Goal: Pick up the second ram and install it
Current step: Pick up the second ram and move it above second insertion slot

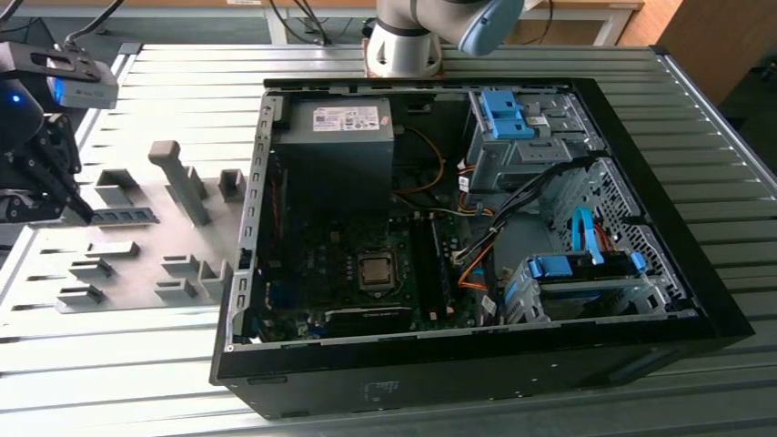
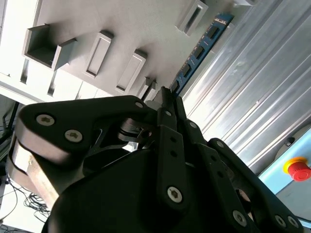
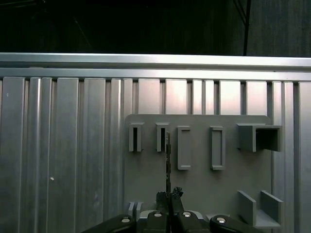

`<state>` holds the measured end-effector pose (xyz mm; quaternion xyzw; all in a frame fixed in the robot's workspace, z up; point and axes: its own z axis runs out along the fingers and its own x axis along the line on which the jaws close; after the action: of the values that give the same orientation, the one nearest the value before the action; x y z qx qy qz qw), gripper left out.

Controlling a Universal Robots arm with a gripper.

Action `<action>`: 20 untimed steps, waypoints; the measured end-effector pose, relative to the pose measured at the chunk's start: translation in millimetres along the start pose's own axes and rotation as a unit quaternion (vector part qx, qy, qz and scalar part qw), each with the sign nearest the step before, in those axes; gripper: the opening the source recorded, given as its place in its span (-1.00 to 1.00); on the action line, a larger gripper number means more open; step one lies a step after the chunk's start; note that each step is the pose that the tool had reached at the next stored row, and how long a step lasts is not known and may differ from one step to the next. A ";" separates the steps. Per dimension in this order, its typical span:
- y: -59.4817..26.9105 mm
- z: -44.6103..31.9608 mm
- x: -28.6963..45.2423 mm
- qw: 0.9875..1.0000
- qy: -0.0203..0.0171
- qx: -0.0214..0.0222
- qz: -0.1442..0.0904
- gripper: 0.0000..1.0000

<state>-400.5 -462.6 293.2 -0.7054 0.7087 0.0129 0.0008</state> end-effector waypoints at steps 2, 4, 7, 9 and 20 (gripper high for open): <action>0.0 -1.8 0.0 1.000 0.000 0.000 0.000 -0.73; 0.1 -3.5 -0.1 1.000 0.000 0.000 0.000 -0.73; 0.1 -5.9 -0.1 1.000 0.000 0.000 0.000 -0.73; 0.1 -7.7 -0.2 1.000 0.000 0.000 0.000 -0.73; 0.3 -21.3 -0.6 1.000 0.000 0.000 0.000 -0.73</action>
<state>-400.5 -462.4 314.5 -0.7054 0.7087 0.0129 0.0008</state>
